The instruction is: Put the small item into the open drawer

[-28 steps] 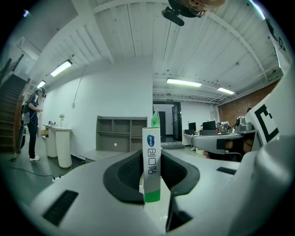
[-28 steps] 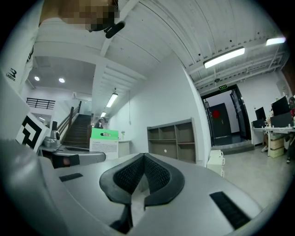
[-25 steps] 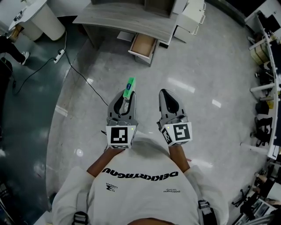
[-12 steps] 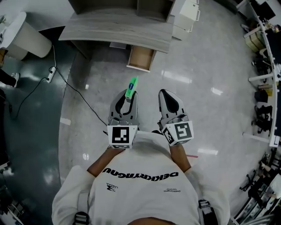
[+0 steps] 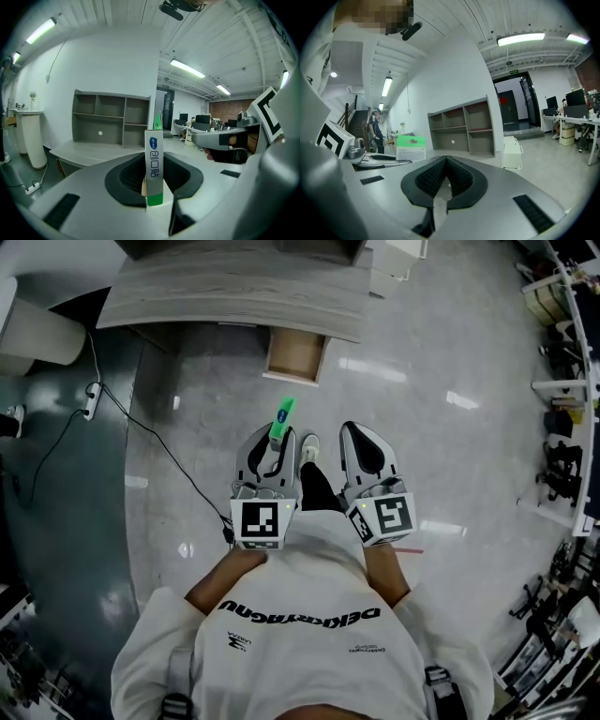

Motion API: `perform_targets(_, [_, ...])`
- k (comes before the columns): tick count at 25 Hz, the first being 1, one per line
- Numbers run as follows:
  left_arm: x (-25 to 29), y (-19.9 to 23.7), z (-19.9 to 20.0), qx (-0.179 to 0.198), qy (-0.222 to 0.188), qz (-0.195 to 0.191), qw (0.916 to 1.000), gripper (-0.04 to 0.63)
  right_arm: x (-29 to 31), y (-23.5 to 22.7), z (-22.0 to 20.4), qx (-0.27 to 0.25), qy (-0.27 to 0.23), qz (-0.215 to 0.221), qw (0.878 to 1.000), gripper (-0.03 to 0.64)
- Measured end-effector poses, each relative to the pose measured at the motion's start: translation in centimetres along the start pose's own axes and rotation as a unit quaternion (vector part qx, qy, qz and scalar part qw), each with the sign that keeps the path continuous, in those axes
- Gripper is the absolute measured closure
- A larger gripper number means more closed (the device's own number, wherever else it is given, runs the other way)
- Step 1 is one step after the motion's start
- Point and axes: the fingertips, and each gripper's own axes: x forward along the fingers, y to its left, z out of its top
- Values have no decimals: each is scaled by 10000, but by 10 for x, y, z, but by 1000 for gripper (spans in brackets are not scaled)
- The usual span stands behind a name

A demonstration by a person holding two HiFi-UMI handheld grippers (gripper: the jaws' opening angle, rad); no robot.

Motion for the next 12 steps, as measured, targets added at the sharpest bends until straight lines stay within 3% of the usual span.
perform_targets(7, [61,29,-31,-46,344,-10,9994,499,63,-26,-27,59,280,118,9995,584])
perform_targets(12, [87,29,-51,-134,572,124,9982,499,71,-49,-47,206,459,107,9987,584])
